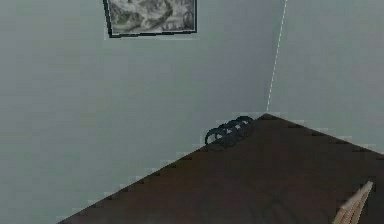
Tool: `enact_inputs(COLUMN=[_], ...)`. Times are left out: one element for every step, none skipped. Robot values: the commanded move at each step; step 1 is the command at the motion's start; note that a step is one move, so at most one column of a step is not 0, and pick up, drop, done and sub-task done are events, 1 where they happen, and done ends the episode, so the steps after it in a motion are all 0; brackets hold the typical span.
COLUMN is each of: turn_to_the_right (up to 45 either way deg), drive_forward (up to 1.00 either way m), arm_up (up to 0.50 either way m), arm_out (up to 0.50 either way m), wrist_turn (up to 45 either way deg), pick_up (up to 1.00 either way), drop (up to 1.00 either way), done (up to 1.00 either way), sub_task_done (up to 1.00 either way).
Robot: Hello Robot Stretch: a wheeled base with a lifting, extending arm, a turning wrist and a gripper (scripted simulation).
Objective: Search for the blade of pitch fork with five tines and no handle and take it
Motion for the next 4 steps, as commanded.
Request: enact_inputs(turn_to_the_right=[21.0, 0.0, 30.0, 0.0], drive_forward=[0.0, 0.75, 0.0, 0.4], arm_up=[0.0, 0.0, 0.0, 0.0], arm_out=[0.0, 0.0, 0.0, 0.0], wrist_turn=[0.0, 0.0, 0.0, 0.0], pick_up=[0.0, 0.0, 0.0, 0.0], drop=[0.0, 0.0, 0.0, 0.0], done=[0.0, 0.0, 0.0, 0.0], sub_task_done=[0.0, 0.0, 0.0, 0.0])
